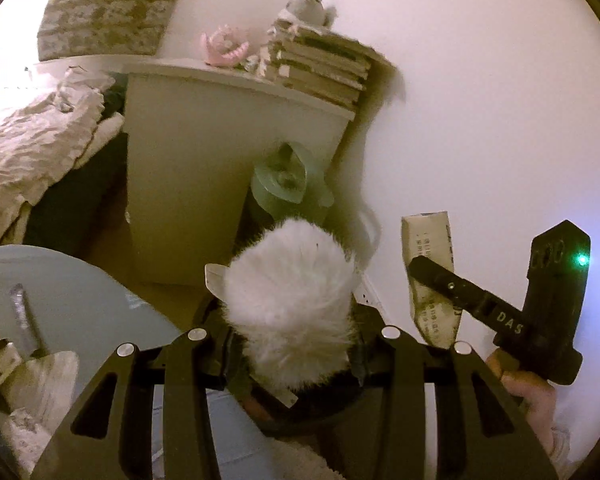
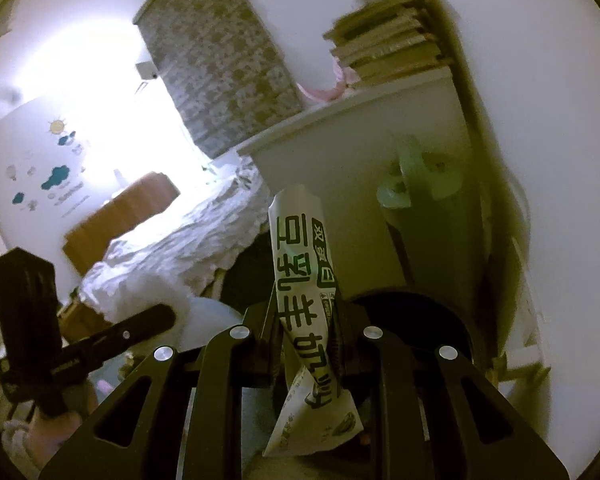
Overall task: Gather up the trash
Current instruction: 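Carry the fluffy ball and wrapper over the black bin, then open both tools over the bin and swing back to the table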
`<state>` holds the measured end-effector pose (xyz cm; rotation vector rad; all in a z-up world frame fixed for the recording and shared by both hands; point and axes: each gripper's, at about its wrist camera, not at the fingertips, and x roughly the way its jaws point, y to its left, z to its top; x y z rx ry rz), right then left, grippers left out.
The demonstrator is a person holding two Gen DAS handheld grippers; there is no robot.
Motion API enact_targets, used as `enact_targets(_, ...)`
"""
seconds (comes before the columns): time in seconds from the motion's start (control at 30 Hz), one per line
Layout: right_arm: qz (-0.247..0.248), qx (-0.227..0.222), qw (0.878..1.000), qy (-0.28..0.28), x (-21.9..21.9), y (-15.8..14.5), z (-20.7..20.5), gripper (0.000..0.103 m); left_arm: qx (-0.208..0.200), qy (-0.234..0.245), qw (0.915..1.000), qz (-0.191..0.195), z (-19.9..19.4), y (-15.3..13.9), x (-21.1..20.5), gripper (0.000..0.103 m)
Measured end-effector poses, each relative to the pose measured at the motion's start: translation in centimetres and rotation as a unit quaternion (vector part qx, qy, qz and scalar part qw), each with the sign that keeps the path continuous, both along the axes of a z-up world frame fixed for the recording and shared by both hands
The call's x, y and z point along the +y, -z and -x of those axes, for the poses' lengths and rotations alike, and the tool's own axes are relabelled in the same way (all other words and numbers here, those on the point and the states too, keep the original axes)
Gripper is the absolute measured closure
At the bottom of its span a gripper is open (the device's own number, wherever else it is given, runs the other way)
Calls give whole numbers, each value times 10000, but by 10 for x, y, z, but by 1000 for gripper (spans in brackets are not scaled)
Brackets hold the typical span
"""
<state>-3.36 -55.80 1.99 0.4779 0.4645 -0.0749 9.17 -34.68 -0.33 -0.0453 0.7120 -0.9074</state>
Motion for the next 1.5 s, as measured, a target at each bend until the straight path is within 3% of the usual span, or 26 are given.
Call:
enact_targets(0.5,-199,612,9979,122,-18,57,-22,83,393,307,9984,-274,-20,43,-46,60)
enact_targets(0.6,-224,699,9972,131,-20,61,-26,80,428,333,9979,-352,-23,48,-54,54)
enact_targets(0.67,-241,788,9965,115,-22,63,-30,68,403,341,9978,-408,-24,48,-57,46)
enact_targets(0.73,-239,770,9966,193,-24,62,-30,38,319,338,9979,-444,-22,45,-58,33)
enact_targets(0.8,-269,664,9970,284,-25,61,-26,31,212,363,9982,-418,-19,42,-56,25)
enact_targets(0.9,-268,678,9969,308,-26,60,-24,31,107,338,9983,-462,-15,36,-50,25)
enact_targets(1.1,-265,721,9969,148,-13,57,-25,31,122,81,9993,-344,-10,23,-15,25)
enact_targets(1.3,-69,811,9954,-501,29,48,-40,28,132,-508,9983,-269,-4,14,59,22)
enact_targets(1.4,131,904,9909,-993,61,40,-54,28,206,-1051,9938,-296,-4,17,115,22)
enact_targets(1.5,386,984,9826,-1525,98,31,-71,28,279,-1787,9828,-384,-4,24,180,22)
